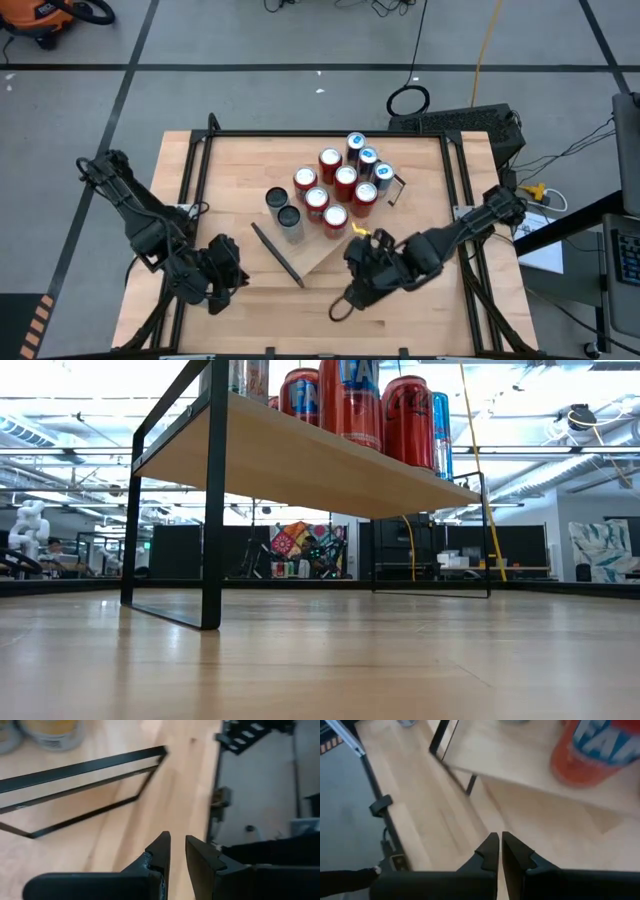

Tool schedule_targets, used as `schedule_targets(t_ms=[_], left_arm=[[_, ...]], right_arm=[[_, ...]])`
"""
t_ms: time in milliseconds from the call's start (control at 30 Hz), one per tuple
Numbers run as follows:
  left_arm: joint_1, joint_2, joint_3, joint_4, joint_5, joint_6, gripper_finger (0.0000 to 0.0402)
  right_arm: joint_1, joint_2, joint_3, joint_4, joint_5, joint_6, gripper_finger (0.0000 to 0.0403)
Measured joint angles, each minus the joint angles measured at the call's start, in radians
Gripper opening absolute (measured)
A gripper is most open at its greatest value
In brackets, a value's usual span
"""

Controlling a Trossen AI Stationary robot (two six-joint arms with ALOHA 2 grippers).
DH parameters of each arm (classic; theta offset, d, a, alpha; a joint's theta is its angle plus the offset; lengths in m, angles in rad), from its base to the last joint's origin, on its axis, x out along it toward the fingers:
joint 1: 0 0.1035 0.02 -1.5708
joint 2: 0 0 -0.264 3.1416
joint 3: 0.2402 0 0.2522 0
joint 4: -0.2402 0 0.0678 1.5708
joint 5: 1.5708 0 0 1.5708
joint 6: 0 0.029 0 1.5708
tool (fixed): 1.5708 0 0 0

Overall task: Place canned beverage on shelf
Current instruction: Put the white soda can on the shelf

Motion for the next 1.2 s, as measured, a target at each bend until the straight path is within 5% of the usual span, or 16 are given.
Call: schedule_targets(t_ms=[167,300,533,933,1200], left_arm=[[-0.022,-0.001,0.084,-0.059,0.077,-0.017,0.0061],[-0.023,-0.001,0.119,-0.190,0.264,-0.101,0.0069],[-0.068,0.000,0.123,-0.337,0.520,-0.149,0.0184],[-0.106,0.000,0.112,-0.511,0.438,-0.254,0.0378],[-0.109,0.000,0.008,-0.484,0.489,-0.395,0.0392]], right_arm=[[0.055,0.000,0.000,0.000,0.001,0.115,0.0000],[0.085,0.000,0.000,0.028,0.016,0.184,0.0000],[0.127,0.000,0.000,0.118,0.136,0.204,0.0000],[0.158,0.000,0.000,0.166,0.166,0.255,0.0000],[0.166,0.000,0.000,0.183,0.163,0.239,0.0000]])
